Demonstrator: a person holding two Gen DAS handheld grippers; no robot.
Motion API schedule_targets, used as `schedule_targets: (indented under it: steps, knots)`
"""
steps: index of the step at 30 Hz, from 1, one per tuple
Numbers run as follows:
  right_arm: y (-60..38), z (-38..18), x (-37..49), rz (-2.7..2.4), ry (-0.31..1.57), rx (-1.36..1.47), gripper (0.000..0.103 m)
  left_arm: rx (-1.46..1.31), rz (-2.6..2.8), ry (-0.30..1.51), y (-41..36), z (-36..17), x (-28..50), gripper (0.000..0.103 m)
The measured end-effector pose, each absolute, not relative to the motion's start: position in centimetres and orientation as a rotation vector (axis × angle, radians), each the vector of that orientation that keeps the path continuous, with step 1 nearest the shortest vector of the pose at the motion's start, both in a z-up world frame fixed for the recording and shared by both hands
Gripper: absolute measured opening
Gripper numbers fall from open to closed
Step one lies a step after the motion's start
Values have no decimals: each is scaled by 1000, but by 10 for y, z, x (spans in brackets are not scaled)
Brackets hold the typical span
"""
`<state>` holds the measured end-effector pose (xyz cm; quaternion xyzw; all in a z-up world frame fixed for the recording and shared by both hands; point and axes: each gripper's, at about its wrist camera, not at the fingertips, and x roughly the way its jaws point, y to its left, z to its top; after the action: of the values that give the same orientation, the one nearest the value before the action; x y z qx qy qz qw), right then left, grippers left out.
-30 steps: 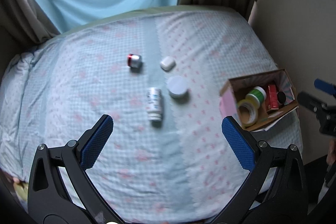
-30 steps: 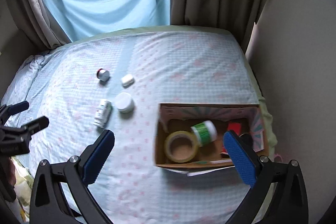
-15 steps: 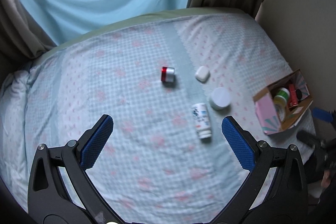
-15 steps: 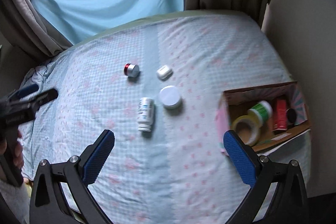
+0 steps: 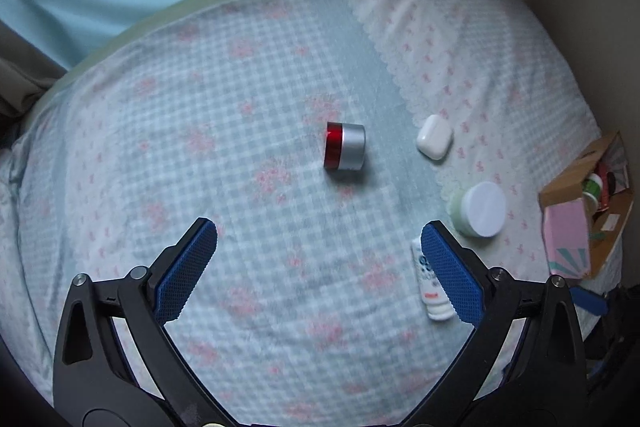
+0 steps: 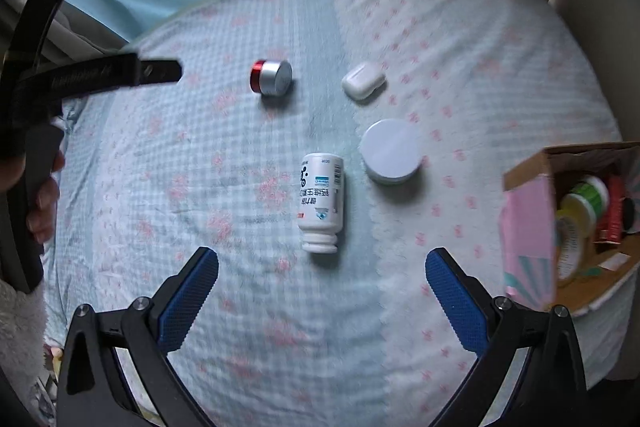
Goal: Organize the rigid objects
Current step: 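Move both tools back over the remaining objects on the bed, then grasp the red-silver cap with the left tool while the right tool grasps the pill bottle, then carry the red-silver cap and white pill bottle over the cardboard box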
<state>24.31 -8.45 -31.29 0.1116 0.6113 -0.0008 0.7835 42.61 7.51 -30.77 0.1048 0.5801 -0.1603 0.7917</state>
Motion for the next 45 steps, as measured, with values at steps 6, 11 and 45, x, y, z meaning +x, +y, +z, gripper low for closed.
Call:
schedule_targets:
  steps: [6,11,45]
  knots:
    - [-80,-379,277,-59,1410,277,98,268,-381,1335,42,-372,476,99]
    - [-72,-421,300,-64,1486,279,98,306,-379,1391,22,-416,504,87]
    - [-85,-405,284,-36,1467,363,46,307,-441,1350,-3,-387,455,38]
